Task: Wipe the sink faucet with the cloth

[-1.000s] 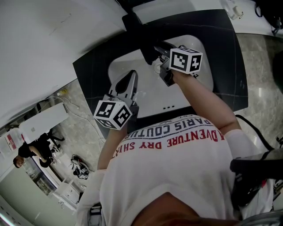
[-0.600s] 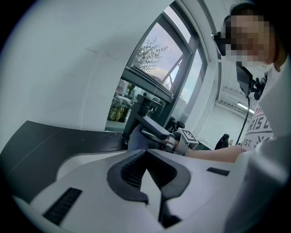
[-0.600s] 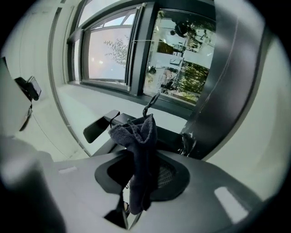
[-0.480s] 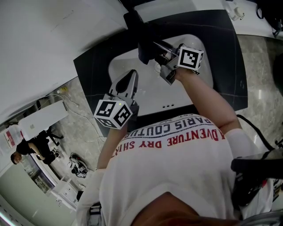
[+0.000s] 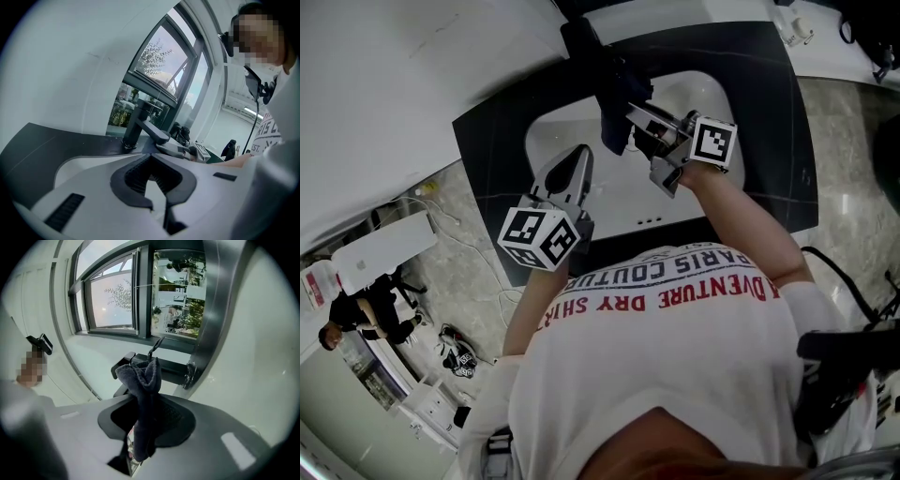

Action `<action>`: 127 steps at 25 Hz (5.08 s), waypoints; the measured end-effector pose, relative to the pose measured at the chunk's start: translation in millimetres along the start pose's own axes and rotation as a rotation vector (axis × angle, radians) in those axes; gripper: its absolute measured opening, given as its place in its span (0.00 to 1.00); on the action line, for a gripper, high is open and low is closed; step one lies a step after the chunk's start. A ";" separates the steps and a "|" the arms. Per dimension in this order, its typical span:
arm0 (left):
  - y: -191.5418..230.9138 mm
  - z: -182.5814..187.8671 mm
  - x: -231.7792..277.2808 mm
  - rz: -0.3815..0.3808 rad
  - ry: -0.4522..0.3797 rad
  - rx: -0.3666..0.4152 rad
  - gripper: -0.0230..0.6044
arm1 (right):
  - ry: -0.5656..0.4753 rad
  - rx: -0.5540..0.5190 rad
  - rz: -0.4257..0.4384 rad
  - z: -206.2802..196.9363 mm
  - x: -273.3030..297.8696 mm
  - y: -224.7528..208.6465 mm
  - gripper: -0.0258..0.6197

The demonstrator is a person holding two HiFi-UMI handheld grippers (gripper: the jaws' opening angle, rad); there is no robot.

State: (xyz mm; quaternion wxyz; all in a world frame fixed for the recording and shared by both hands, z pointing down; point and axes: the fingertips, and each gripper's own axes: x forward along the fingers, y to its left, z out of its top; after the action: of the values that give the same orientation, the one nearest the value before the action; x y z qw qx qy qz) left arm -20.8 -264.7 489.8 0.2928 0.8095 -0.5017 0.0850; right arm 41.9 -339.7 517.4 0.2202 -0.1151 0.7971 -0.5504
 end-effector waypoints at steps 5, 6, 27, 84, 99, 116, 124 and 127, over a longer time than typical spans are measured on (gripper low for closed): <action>-5.2 -4.6 -2.4 -0.004 0.000 -0.009 0.04 | 0.021 0.001 -0.005 -16.0 -16.7 11.4 0.16; -4.1 -4.7 -2.9 0.000 -0.001 -0.014 0.04 | 0.026 -0.009 -0.016 -15.6 -16.4 10.9 0.16; -14.8 -12.8 -46.7 0.082 -0.074 -0.036 0.04 | 0.108 -0.774 -0.275 -0.1 -35.4 62.7 0.16; 210.1 54.2 -272.8 -0.098 -0.044 0.112 0.04 | 0.193 -0.870 -0.457 -253.6 209.8 128.6 0.16; 105.5 64.4 -194.5 -0.511 0.086 0.303 0.04 | -0.072 -0.889 -0.665 -206.3 138.9 146.3 0.16; 175.5 90.1 -87.5 -0.696 0.194 0.321 0.04 | -0.330 -0.910 -1.022 -95.7 146.7 69.4 0.16; 185.0 95.1 -73.2 -0.737 0.219 0.340 0.04 | -0.292 -1.012 -1.138 -43.8 167.0 29.3 0.16; 188.4 91.7 -66.2 -0.742 0.233 0.346 0.04 | -0.285 -0.996 -1.189 -26.2 167.3 4.0 0.16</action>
State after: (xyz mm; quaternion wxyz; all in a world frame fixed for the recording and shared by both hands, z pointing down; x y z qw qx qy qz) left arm -229.5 -326.7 459.9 0.2181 0.9574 -0.1184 0.1475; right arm -117.0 -387.8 483.9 -0.0884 -0.6767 0.7186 -0.1337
